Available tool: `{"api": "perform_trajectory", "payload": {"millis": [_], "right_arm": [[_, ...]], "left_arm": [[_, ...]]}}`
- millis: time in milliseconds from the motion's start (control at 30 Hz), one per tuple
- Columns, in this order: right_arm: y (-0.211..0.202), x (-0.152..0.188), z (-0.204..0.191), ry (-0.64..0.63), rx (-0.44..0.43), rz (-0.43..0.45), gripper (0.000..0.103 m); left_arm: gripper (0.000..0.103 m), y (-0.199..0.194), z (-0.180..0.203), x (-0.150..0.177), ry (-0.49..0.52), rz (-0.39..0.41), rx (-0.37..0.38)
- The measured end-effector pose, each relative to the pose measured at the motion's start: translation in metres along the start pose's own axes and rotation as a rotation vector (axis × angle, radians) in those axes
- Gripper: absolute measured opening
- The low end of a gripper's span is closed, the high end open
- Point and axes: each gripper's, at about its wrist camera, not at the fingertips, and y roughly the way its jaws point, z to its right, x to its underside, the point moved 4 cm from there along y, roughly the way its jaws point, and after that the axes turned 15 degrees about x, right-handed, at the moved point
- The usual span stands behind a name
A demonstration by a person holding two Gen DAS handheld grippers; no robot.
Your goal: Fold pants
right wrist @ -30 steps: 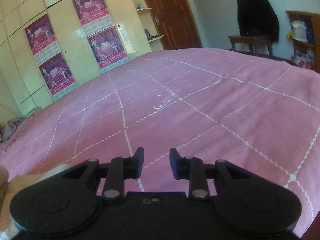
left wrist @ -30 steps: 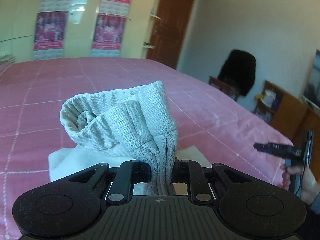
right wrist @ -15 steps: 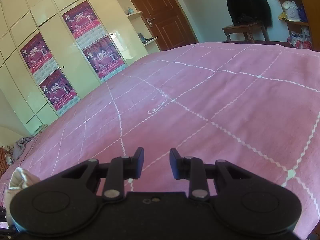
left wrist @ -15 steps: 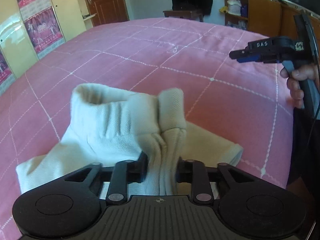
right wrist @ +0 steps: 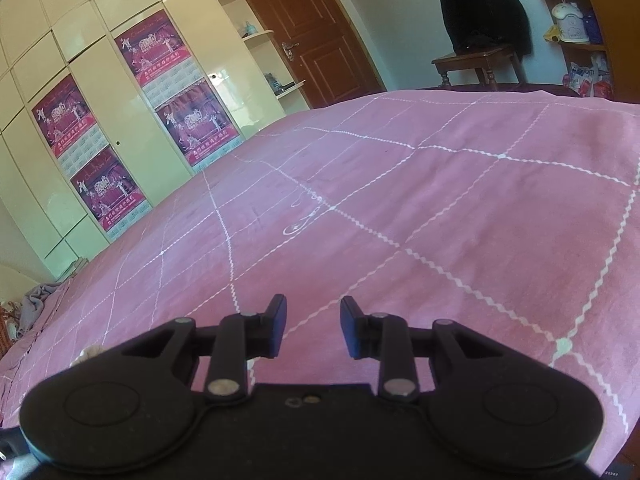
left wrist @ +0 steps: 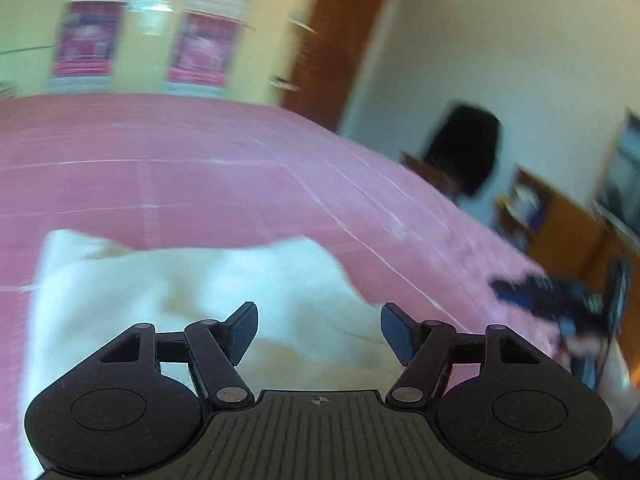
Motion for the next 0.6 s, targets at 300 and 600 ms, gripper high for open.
{"api": "perform_trajectory", "payload": {"millis": [300,600], "right_arm": [[-0.020,0.018,-0.034,-0.063,-0.047,-0.039,0.037],[-0.058,0.060,-0.110,-0.070,-0.244,-0.182,0.051]], "left_arm": [[0.068,-0.165,-0.078,0.065,-0.153,0.082,-0.250],[0.068,-0.106,-0.068,0.090,-0.072,-0.067,-0.213]]}}
